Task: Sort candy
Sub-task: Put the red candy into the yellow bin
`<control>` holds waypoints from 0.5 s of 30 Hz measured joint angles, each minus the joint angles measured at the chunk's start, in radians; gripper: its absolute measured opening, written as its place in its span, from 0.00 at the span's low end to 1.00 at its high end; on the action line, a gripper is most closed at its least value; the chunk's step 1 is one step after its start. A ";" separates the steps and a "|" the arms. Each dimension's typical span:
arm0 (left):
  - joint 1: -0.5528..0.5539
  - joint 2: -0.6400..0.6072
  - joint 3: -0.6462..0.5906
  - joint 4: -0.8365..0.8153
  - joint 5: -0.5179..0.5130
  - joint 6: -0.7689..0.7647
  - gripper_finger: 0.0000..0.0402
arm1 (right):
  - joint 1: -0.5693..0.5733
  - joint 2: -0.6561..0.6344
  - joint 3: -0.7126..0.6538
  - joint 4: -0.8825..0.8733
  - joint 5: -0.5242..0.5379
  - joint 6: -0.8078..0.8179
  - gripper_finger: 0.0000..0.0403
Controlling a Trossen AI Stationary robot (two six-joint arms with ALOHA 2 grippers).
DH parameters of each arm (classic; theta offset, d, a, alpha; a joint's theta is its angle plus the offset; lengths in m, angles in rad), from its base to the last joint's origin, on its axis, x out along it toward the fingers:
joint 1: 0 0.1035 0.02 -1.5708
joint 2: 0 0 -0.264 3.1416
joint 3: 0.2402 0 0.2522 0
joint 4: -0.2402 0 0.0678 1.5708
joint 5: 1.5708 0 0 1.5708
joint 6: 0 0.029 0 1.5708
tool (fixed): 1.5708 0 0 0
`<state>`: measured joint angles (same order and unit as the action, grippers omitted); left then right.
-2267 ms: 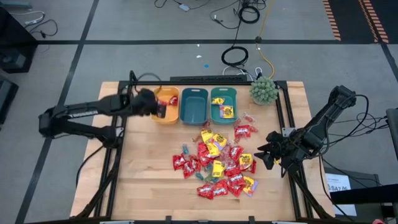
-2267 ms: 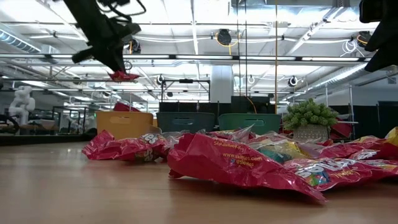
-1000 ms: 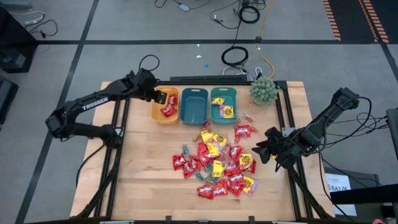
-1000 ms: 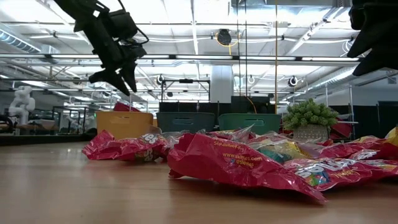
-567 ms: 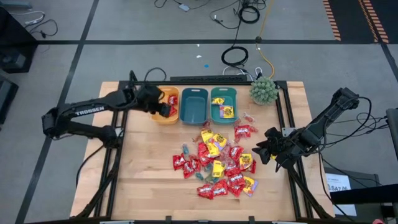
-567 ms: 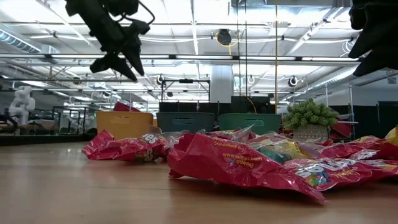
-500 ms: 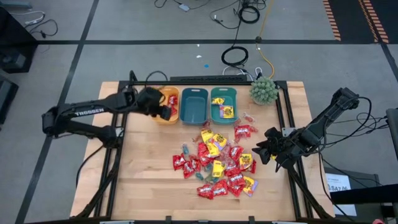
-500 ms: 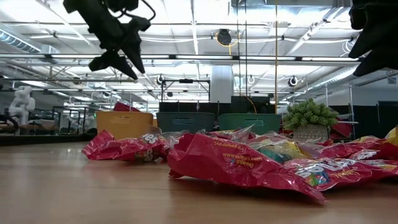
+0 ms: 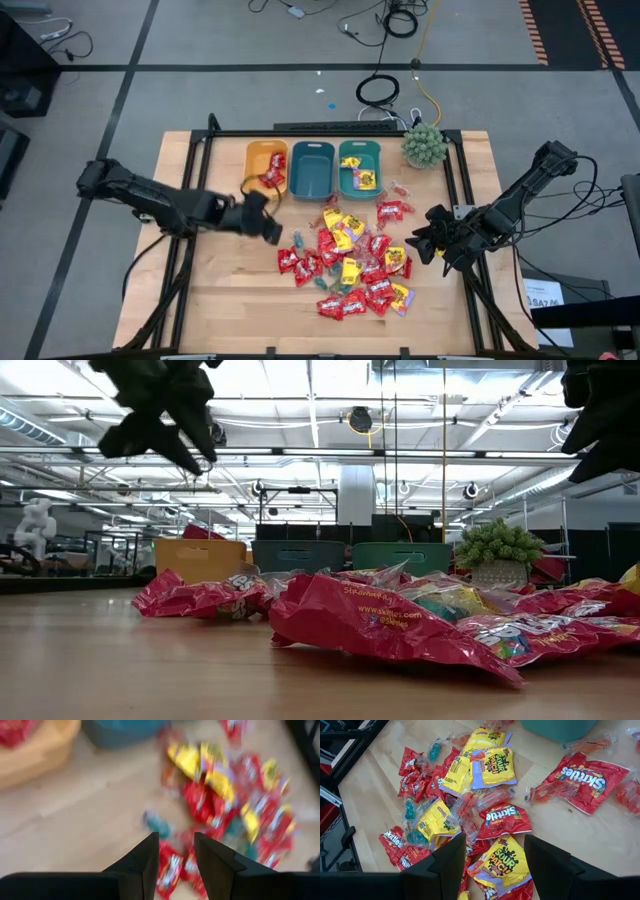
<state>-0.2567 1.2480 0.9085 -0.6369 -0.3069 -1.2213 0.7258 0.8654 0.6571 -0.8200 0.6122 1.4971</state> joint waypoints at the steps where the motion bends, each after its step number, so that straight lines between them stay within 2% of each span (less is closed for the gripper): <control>1: -0.019 0.026 0.000 0.000 0.000 -0.002 0.33 | 0.000 0.000 0.000 0.000 -0.012 -0.002 0.48; 9: -0.097 0.238 0.000 0.012 0.041 -0.070 0.33 | 0.001 0.000 0.000 0.002 -0.069 -0.025 0.48; 15: -0.113 0.381 0.000 0.172 0.140 -0.074 0.33 | 0.001 0.000 0.000 0.004 -0.068 -0.025 0.48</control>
<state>-0.3698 1.6288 0.9081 -0.4649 -0.1665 -1.2957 0.7265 0.8651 0.6567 -0.8161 0.5437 1.4719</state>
